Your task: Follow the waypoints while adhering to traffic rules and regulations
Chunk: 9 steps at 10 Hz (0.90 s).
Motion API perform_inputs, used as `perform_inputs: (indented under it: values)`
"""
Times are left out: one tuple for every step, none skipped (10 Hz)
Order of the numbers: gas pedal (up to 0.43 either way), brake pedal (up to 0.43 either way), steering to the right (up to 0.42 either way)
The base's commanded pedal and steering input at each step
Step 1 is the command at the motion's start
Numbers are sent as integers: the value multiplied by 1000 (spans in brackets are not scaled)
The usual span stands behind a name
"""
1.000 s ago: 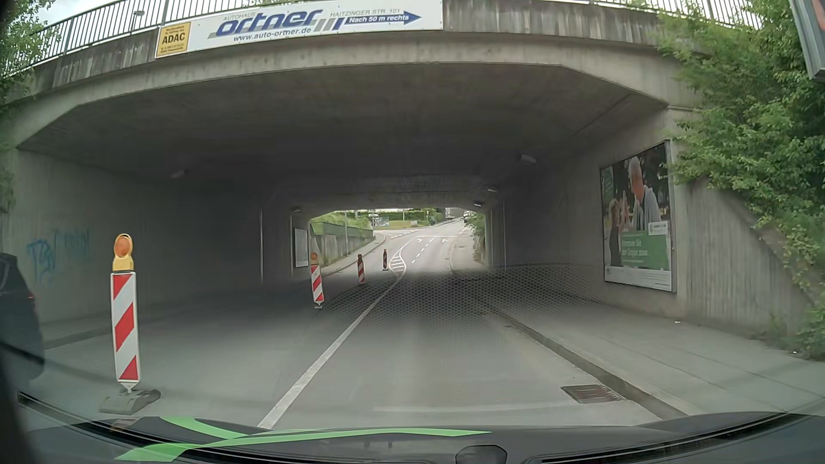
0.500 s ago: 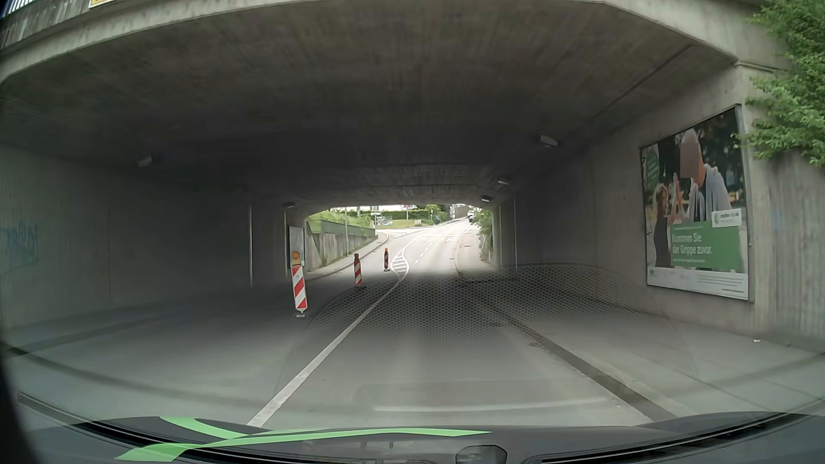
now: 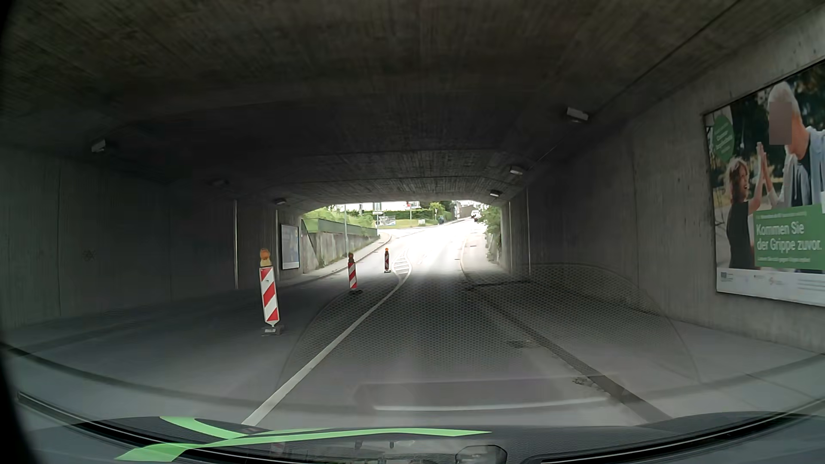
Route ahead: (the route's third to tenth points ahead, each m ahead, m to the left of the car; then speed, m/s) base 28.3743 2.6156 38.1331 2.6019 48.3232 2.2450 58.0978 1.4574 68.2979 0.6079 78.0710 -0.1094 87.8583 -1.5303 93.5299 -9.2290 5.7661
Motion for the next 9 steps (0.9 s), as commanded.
perform_inputs:
  values:
    - [150,0,-18]
    - [150,0,-18]
    - [150,0,-18]
    - [150,0,-18]
    - [150,0,-18]
    - [150,0,-16]
    - [150,0,-14]
    - [150,0,-12]
    - [150,0,-11]
